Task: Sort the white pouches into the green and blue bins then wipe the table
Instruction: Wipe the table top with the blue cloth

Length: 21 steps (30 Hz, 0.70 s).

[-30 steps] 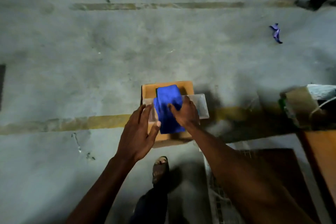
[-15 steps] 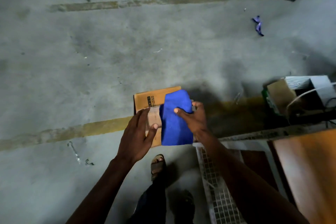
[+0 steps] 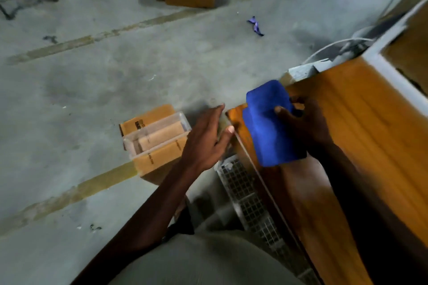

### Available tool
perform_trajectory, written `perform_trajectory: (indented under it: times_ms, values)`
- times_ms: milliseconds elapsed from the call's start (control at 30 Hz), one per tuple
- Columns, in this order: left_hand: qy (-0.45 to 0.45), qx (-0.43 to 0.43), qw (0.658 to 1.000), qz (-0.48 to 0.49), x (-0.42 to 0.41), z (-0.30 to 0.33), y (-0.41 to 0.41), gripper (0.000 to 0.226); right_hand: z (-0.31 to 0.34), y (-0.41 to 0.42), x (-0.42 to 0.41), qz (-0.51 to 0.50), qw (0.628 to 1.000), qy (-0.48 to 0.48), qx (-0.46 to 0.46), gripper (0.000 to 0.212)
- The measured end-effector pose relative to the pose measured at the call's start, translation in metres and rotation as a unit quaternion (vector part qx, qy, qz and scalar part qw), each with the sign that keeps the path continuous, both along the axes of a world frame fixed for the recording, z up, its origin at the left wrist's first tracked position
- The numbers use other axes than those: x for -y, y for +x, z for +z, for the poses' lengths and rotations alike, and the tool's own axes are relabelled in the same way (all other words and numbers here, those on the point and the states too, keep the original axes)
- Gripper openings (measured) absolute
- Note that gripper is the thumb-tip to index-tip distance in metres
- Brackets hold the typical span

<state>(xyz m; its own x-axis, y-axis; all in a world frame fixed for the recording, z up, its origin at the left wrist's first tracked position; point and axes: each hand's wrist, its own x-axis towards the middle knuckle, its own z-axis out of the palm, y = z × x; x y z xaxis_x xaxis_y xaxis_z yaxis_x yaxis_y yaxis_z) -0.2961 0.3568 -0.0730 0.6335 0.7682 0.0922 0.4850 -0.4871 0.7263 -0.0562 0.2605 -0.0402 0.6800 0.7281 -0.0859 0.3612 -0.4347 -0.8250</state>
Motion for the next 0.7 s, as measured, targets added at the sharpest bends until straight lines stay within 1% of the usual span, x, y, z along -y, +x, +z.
perform_trajectory:
  times_ms: [133,167,233,267,300,433,500,567,633,700]
  values:
    - [0.013,-0.013,1.000,-0.020,0.034,0.003,0.046,0.064,-0.027,0.043,0.024,0.060,0.991,-0.061,0.099,0.042]
    - [0.014,-0.017,1.000,-0.017,0.040,0.004,0.053,0.065,-0.029,0.045,0.029,0.076,0.986,-0.067,0.131,0.045]
    - [0.022,-0.029,0.999,-0.010,0.046,0.006,0.065,0.064,-0.036,0.047,0.033,0.101,0.967,-0.035,0.229,0.058]
    - [0.026,-0.038,0.999,-0.008,0.045,0.004,0.067,0.064,-0.039,0.043,0.030,0.117,0.954,-0.007,0.275,0.061]
    - [0.030,-0.050,0.998,-0.007,0.043,0.001,0.068,0.065,-0.039,0.038,0.027,0.138,0.944,0.002,0.300,0.062]
    - [0.053,-0.095,0.994,0.003,0.032,-0.017,0.077,0.067,-0.053,0.011,0.025,0.253,0.901,-0.072,0.346,0.067]
    - [0.056,-0.107,0.993,0.004,0.031,-0.023,0.086,0.067,-0.063,0.018,0.025,0.280,0.883,-0.097,0.364,0.067]
    - [0.061,-0.113,0.992,0.007,0.031,-0.027,0.101,0.068,-0.066,0.044,0.016,0.270,0.882,-0.120,0.367,0.067]
    - [0.073,-0.136,0.988,0.020,0.036,-0.031,0.116,0.068,-0.062,0.081,0.006,0.255,0.891,-0.144,0.346,0.067]
    - [0.115,-0.171,0.978,0.045,0.042,-0.036,0.131,0.066,-0.059,0.127,-0.001,0.223,0.897,-0.179,0.337,0.069]
